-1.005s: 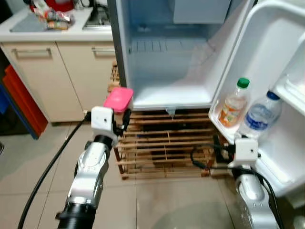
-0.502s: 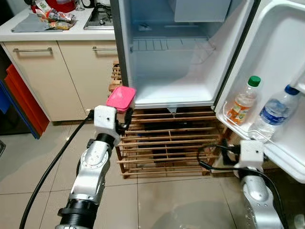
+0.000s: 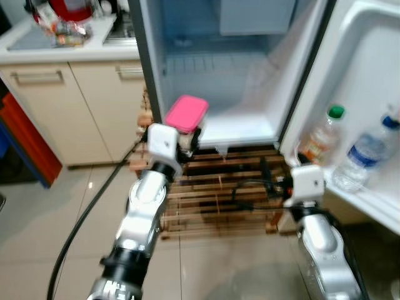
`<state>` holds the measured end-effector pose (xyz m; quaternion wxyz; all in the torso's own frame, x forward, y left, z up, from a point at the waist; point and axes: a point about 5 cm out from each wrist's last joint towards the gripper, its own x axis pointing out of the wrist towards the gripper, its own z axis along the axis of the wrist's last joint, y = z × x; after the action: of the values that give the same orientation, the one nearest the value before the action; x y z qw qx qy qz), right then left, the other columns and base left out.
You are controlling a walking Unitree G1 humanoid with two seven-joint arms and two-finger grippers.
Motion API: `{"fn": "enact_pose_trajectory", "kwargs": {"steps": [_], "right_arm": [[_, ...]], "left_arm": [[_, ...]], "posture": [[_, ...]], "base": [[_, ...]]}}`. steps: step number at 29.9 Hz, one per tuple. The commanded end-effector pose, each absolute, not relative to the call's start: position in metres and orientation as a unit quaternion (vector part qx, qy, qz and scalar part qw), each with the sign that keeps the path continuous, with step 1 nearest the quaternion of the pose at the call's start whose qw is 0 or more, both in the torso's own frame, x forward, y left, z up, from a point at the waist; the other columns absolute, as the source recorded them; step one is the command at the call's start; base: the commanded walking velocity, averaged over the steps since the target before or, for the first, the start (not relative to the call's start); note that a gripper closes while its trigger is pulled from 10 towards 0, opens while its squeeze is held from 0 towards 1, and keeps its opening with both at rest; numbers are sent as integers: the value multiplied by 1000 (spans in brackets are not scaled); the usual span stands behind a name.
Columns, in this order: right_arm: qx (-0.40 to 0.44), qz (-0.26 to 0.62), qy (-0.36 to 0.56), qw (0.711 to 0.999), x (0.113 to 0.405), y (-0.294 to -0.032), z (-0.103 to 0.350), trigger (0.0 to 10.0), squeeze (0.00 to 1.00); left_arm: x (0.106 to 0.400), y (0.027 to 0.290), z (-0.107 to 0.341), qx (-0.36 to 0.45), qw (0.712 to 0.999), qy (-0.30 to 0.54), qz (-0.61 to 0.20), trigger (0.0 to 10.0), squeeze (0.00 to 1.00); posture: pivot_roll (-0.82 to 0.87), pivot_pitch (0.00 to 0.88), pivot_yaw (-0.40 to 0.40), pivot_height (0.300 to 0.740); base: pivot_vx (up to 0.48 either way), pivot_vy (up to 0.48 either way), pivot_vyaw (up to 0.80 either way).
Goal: Restocking fridge
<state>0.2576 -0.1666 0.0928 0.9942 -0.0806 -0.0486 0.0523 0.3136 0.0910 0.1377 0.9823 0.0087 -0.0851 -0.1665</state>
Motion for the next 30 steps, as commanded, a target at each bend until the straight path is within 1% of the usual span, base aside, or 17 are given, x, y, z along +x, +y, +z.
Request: {"fn": "enact_pose_trajectory", "kwargs": {"steps": [1,5,11,13,19,20,21,22,25,28,29,30], "right_arm": [[-70,66,-53,994,259,-161,97,10000,0],[-66,74,-51,994,258,-158,96,10000,0],[-61,84,-49,993,256,-155,95,10000,0],[-60,87,-48,993,256,-154,95,10000,0],[-53,102,-45,992,254,-151,94,10000,0],[-53,103,-45,992,254,-151,94,10000,0],[-51,105,-44,992,254,-149,94,10000,0],[-51,105,-44,992,254,-149,94,10000,0],[-51,109,-43,992,253,-148,95,10000,0],[-53,117,-43,991,251,-144,96,10000,0],[-55,120,-43,990,249,-144,97,10000,0],[-55,120,-43,990,249,-144,97,10000,0]], "left_arm": [[316,97,145,12,982,-100,-158,10000,0],[317,100,150,3,983,-111,-147,10000,0],[320,93,163,5,979,-129,-157,10000,0],[323,93,169,13,980,-135,-149,10000,0],[333,96,192,29,978,-168,-122,10000,0],[334,95,195,29,977,-174,-123,10000,0],[339,86,199,31,973,-179,-140,10000,0],[339,86,199,31,973,-179,-140,10000,0],[344,80,198,38,973,-173,-148,10000,0],[359,68,189,31,980,-138,-139,10000,0],[368,63,186,19,986,-115,-119,10000,0],[368,63,186,19,986,-115,-119,10000,0]], "posture": [[-170,0,37,740],[-170,0,37,740],[-166,0,38,740],[-168,0,38,740],[-171,0,37,740],[-171,0,37,740],[-172,0,33,740],[-172,0,33,740],[-180,0,34,740],[-207,0,49,740],[-220,0,58,740],[-220,0,58,740]], "base": [[431,0,0],[432,0,0],[435,0,0],[437,0,0],[0,0,0],[0,0,0],[0,0,0],[0,0,0],[0,0,0],[0,0,0],[0,0,0],[0,0,0]]}}
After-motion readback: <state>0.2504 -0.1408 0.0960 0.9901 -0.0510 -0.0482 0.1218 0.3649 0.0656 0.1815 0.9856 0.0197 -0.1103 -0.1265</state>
